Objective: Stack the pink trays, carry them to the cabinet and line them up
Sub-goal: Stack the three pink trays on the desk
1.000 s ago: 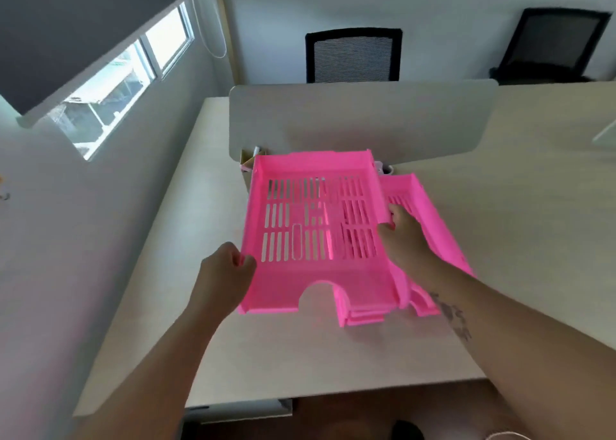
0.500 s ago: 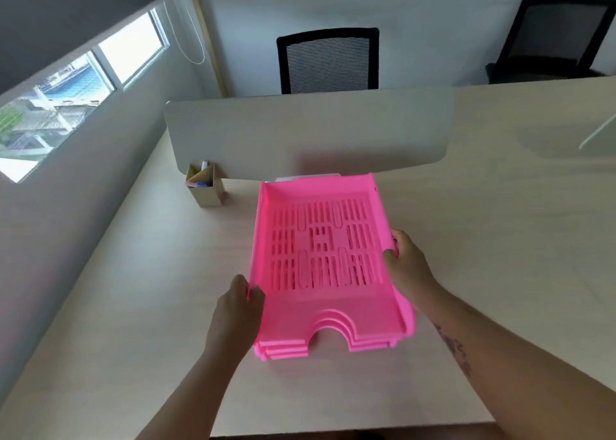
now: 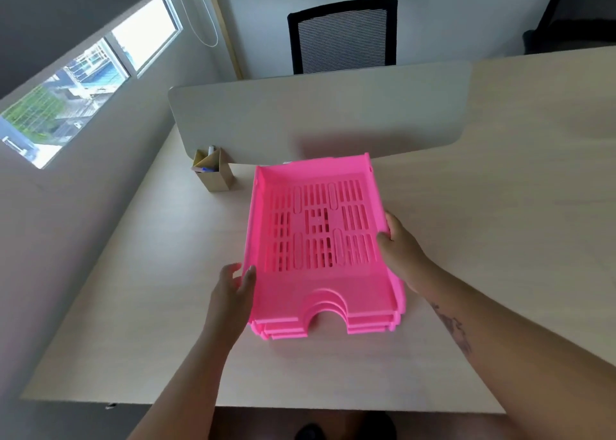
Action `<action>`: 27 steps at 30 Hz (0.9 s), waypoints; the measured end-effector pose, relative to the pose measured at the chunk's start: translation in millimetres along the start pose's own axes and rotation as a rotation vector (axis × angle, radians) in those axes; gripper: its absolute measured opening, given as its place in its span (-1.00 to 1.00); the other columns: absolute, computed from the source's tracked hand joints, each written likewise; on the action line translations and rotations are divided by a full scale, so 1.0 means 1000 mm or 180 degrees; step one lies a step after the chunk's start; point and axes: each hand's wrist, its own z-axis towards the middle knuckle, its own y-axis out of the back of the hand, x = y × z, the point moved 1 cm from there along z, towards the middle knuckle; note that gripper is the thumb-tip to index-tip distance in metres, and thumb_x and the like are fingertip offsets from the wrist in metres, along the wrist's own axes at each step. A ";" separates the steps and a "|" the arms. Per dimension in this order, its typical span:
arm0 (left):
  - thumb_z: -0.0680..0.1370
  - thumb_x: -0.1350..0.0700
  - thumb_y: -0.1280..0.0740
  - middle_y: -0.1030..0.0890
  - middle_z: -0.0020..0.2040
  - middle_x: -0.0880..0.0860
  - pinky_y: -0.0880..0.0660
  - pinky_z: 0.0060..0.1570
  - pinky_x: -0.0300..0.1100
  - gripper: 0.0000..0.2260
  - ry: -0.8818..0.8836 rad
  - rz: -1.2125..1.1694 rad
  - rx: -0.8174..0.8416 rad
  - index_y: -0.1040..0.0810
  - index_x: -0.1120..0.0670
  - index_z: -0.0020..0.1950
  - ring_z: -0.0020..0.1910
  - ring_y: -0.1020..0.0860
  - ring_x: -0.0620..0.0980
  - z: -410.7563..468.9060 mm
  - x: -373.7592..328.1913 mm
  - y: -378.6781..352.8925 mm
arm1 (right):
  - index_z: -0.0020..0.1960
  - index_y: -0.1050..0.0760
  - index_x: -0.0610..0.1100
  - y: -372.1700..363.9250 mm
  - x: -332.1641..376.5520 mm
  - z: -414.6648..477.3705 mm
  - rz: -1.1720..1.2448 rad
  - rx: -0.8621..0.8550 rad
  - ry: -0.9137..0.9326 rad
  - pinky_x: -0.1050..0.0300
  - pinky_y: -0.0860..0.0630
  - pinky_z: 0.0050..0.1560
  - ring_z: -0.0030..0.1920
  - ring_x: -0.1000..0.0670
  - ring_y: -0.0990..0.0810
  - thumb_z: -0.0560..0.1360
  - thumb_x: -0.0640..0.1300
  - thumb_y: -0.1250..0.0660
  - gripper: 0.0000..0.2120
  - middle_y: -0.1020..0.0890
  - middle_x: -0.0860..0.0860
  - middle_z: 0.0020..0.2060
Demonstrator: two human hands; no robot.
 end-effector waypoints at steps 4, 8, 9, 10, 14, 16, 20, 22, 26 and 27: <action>0.50 -0.26 -0.28 -0.68 -0.01 0.04 -0.59 -0.33 -0.32 -0.47 -0.0042 -0.0556 0.0365 -0.45 0.08 0.31 -0.12 -0.67 -0.10 -0.017 0.023 -0.002 | 0.46 -0.34 0.11 -0.006 -0.018 -0.029 0.0499 -0.0018 -0.0084 0.21 -0.54 -0.30 -0.12 0.12 -0.66 0.60 -0.12 -0.19 -0.56 -0.66 0.09 0.00; 0.38 -0.33 -0.30 -0.71 -0.01 0.01 -0.58 -0.27 -0.32 -0.60 -0.0069 -0.0831 0.0598 -0.52 -0.19 0.14 -0.07 -0.67 -0.10 -0.026 0.046 -0.010 | 0.28 -0.41 0.27 -0.020 -0.044 -0.056 0.0949 -0.0277 -0.0370 0.34 -0.57 -0.41 -0.21 0.14 -0.67 0.58 -0.12 -0.27 -0.63 -0.68 0.12 -0.11; 0.40 -0.30 -0.31 -0.72 -0.03 -0.01 -0.57 -0.28 -0.33 -0.66 -0.0039 -0.0894 0.0648 -0.52 -0.23 0.11 -0.08 -0.67 -0.13 -0.026 0.049 -0.013 | 0.27 -0.42 0.24 -0.024 -0.050 -0.061 0.0997 -0.0335 -0.0466 0.31 -0.58 -0.39 -0.18 0.11 -0.68 0.58 -0.14 -0.27 -0.64 -0.68 0.08 -0.10; 0.42 -0.27 -0.31 -0.72 -0.03 -0.03 -0.57 -0.28 -0.35 -0.70 0.0004 -0.0972 0.0675 -0.52 -0.24 0.11 -0.09 -0.67 -0.16 -0.025 0.052 -0.016 | 0.28 -0.42 0.19 -0.029 -0.056 -0.065 0.1001 -0.0380 -0.0532 0.29 -0.59 -0.37 -0.15 0.08 -0.67 0.58 -0.16 -0.26 -0.65 -0.68 0.05 -0.09; 0.48 -0.16 -0.29 -0.70 0.01 -0.03 -0.56 -0.25 -0.41 -0.62 0.0103 -0.1315 0.0763 -0.49 -0.09 0.26 -0.07 -0.66 -0.22 -0.018 0.065 -0.025 | 0.29 -0.46 0.02 -0.043 -0.077 -0.075 0.1137 -0.0510 -0.0698 0.30 -0.59 -0.34 -0.20 0.16 -0.69 0.60 -0.14 -0.27 -0.73 -0.69 -0.01 -0.09; 0.48 -0.15 -0.27 -0.68 0.07 0.01 -0.56 -0.23 -0.42 -0.54 0.0174 -0.1467 0.0867 -0.44 -0.01 0.34 -0.05 -0.66 -0.19 -0.016 0.068 -0.030 | 0.33 -0.48 -0.09 -0.050 -0.083 -0.076 0.1358 -0.0393 -0.0850 0.22 -0.59 -0.20 -0.10 0.11 -0.71 0.62 -0.03 -0.26 -0.68 -0.71 -0.09 -0.01; 0.47 -0.13 -0.25 -0.69 0.05 0.03 -0.55 -0.18 -0.31 -0.58 0.0397 -0.1760 0.0853 -0.47 -0.04 0.29 -0.05 -0.67 -0.11 -0.010 0.062 -0.029 | 0.31 -0.50 -0.05 -0.058 -0.080 -0.073 0.1650 -0.0360 -0.0956 -0.03 -0.56 0.10 0.05 -0.06 -0.69 0.60 0.07 -0.24 -0.66 -0.74 -0.05 -0.02; 0.51 -0.11 -0.24 -0.71 0.00 0.03 -0.54 -0.24 -0.31 -0.65 0.0466 -0.1807 0.0795 -0.51 -0.02 0.24 -0.07 -0.67 -0.08 -0.006 0.054 -0.021 | 0.27 -0.52 0.01 -0.060 -0.070 -0.074 0.1705 -0.0374 -0.0914 -0.15 -0.52 0.24 0.12 -0.12 -0.67 0.58 0.14 -0.25 -0.66 -0.74 -0.09 0.04; 0.57 -0.12 -0.24 -0.73 -0.05 0.07 -0.61 -0.19 -0.10 -0.65 0.0639 -0.1992 0.0544 -0.57 0.07 0.21 -0.08 -0.70 0.07 0.006 0.025 0.003 | 0.34 -0.50 0.05 -0.061 -0.035 -0.078 0.1858 -0.0460 -0.0755 -0.32 -0.42 0.35 0.21 -0.19 -0.63 0.53 0.27 -0.23 -0.52 -0.69 -0.14 0.17; 0.57 -0.14 -0.25 -0.72 0.01 0.13 -0.62 -0.08 0.03 -0.61 0.0719 -0.2076 0.0524 -0.56 0.10 0.23 -0.04 -0.69 0.14 0.008 0.016 0.008 | 0.35 -0.50 0.03 -0.061 -0.025 -0.078 0.1921 -0.0477 -0.0704 -0.34 -0.44 0.33 0.20 -0.20 -0.64 0.55 0.26 -0.22 -0.52 -0.68 -0.16 0.17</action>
